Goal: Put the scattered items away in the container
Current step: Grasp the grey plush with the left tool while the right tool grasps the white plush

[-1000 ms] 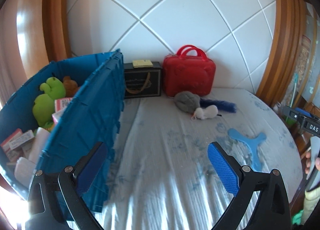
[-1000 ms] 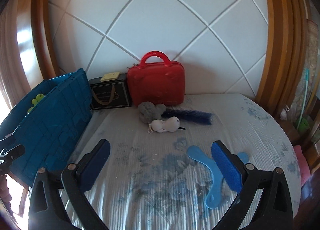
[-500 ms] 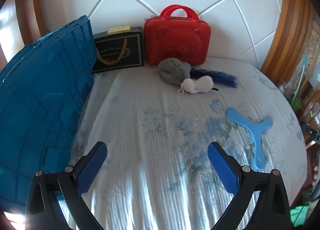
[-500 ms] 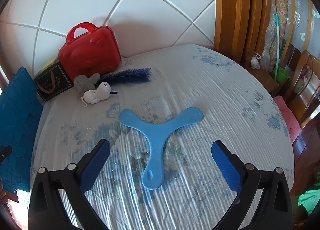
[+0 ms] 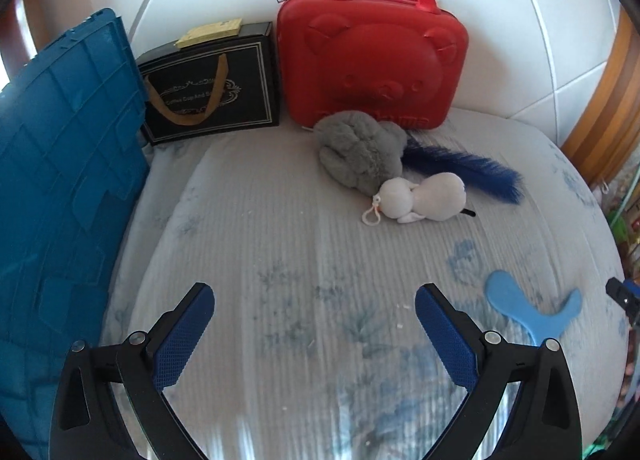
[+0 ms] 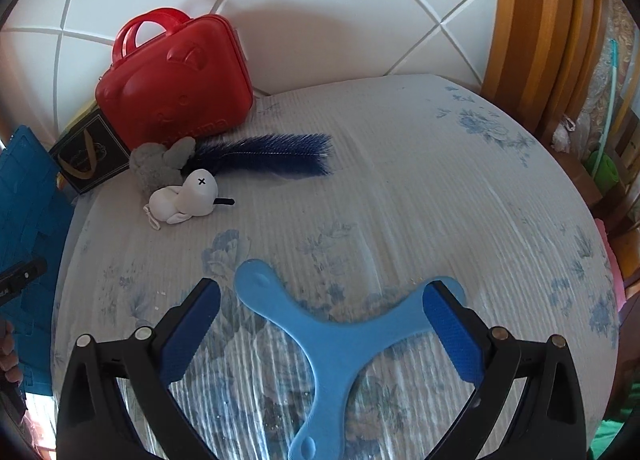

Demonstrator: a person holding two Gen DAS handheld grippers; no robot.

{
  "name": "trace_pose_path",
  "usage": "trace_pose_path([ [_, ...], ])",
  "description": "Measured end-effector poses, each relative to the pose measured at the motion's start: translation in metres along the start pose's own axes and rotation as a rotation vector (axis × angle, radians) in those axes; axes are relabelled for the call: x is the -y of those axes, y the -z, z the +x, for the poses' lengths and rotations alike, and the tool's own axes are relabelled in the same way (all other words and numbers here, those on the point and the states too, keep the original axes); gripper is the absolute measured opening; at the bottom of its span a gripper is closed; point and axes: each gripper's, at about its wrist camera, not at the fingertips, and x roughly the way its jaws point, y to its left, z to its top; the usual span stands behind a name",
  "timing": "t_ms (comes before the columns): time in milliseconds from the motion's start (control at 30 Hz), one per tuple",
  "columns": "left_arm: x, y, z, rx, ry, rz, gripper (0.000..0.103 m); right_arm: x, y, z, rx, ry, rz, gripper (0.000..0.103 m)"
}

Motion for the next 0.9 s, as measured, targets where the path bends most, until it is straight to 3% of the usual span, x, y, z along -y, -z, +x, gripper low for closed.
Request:
trace_pose_path([
  [200,0.027,-0.045,0.07,-0.017,-0.003,0.016,0.102,-0.025,-0.034,0.063,-0.048,-0.027,-0.054,0.103],
  [533,0.072,-0.12,0.187,-0.046,-0.009,0.043,0.1,-0.056,-0.063,0.13,-0.067,-0.086,-0.079,0.103],
  [567,0.072,-0.119,0.196,-0.061,-0.011,0.052,0.092,-0.06,-0.066,0.136,-0.07,-0.092,-0.084,0.103],
  [600,0.073,-0.117,0.204,-0.077,-0.013,0.061,0.071,-0.064,-0.068,0.142,-0.074,-0.099,-0.089,0.103],
  [667,0.065,-0.108,0.213,-0.102,0.014,0.058,0.049,-0.075,-0.071,0.152,-0.075,-0.119,-0.111,0.103],
  [733,0.055,-0.097,0.216,-0.11,0.052,0.042,0.048,-0.091,-0.072,0.159,-0.073,-0.146,-0.142,0.103],
  [900,0.025,-0.065,0.19,-0.072,-0.018,0.062,0.047,-0.129,-0.071,0.175,-0.07,-0.172,-0.21,0.103],
])
